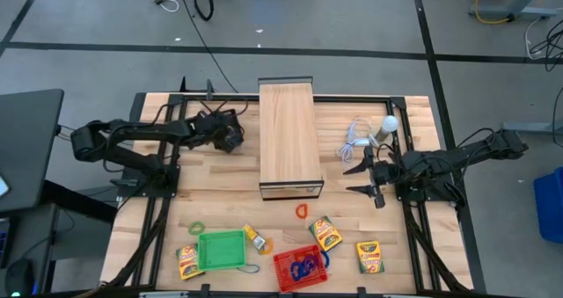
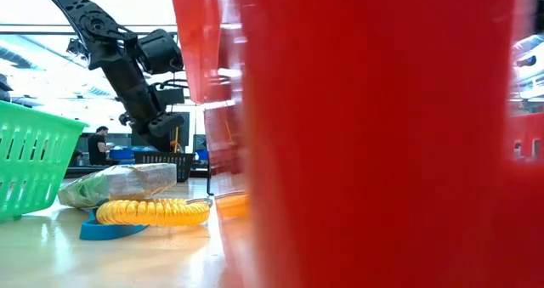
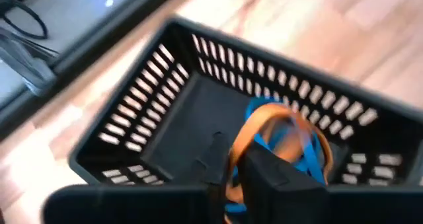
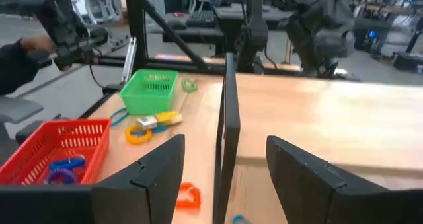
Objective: Pick & Place Office Desk Supplies
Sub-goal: Put the orange rubber band into the black basket, then put the blue rubber band into the black basket
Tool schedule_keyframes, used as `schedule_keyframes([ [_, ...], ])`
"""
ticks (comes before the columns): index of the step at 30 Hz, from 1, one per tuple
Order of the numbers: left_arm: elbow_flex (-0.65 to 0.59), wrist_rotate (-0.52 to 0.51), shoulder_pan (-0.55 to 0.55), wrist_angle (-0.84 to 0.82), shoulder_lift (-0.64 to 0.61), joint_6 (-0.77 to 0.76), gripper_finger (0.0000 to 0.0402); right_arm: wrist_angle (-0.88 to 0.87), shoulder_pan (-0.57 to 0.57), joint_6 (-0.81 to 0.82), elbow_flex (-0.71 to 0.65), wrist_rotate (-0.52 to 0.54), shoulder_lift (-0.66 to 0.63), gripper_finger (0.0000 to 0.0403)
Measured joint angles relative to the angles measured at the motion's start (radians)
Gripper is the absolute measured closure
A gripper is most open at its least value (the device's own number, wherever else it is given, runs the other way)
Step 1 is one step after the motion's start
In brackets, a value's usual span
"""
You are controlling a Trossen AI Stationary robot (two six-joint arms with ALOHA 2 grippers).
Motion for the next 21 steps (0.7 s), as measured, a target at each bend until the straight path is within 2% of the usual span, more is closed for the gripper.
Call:
schedule_keyframes([
  [6, 0.0, -0.003, -0.019, 0.073, -0.037, 0.02, 0.0298, -0.081, 0.0, 0.006, 0.0, 0.002, 0.0, 0.0181],
  [13, 0.0, 0.018, -0.017, 0.055, -0.059, 0.026, 0.0247, -0.159, 0.0, 0.03, 0.0, 0.014, 0.0, 0.0181],
  [21, 0.0, 0.023, -0.015, -0.024, -0.059, -0.023, 0.0224, -0.163, 0.0, 0.039, 0.0, 0.014, 0.0, 0.0181],
])
